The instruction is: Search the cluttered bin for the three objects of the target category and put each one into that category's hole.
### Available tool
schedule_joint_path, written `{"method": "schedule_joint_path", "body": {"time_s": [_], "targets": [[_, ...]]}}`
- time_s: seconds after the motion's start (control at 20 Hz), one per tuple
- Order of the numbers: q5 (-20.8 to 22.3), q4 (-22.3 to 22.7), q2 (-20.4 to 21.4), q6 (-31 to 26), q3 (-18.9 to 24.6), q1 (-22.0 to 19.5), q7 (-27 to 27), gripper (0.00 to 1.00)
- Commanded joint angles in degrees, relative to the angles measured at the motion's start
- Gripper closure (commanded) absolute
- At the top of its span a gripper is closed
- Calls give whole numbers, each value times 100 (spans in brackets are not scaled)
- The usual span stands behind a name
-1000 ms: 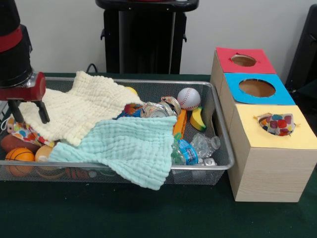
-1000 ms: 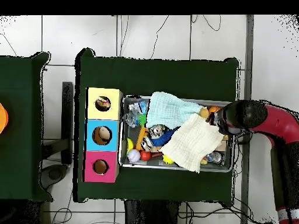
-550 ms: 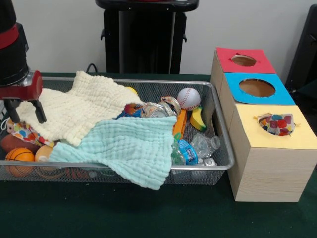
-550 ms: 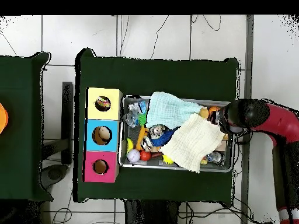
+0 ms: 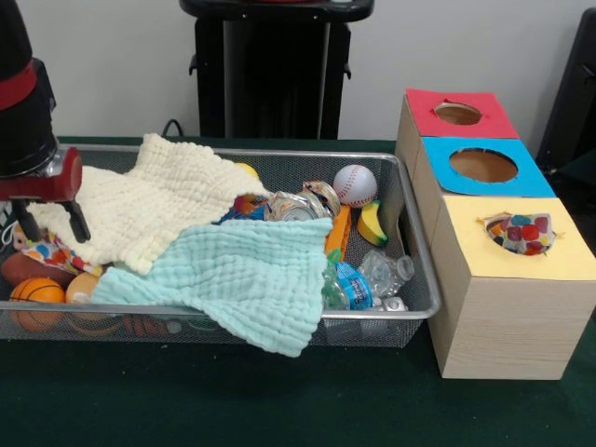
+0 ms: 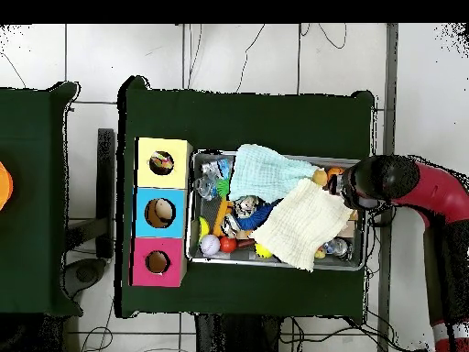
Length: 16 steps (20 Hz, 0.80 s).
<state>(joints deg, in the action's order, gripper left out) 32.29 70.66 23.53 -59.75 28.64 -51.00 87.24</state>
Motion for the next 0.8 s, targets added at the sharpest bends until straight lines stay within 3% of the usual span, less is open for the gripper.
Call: {"method": "schedule_joint_path", "body": {"time_s": [0.05, 0.3, 0.5, 0.65, 0.8], "targets": [[355, -311, -548, 91, 227, 25, -1575, 0], [309, -245, -539, -49, 172, 77, -1479, 0], [134, 314, -238, -130, 137, 127, -1157, 0], [-35, 958, 257, -165, 106, 219, -765, 0], [-159, 1266, 588, -319, 104, 288, -615, 0]]}}
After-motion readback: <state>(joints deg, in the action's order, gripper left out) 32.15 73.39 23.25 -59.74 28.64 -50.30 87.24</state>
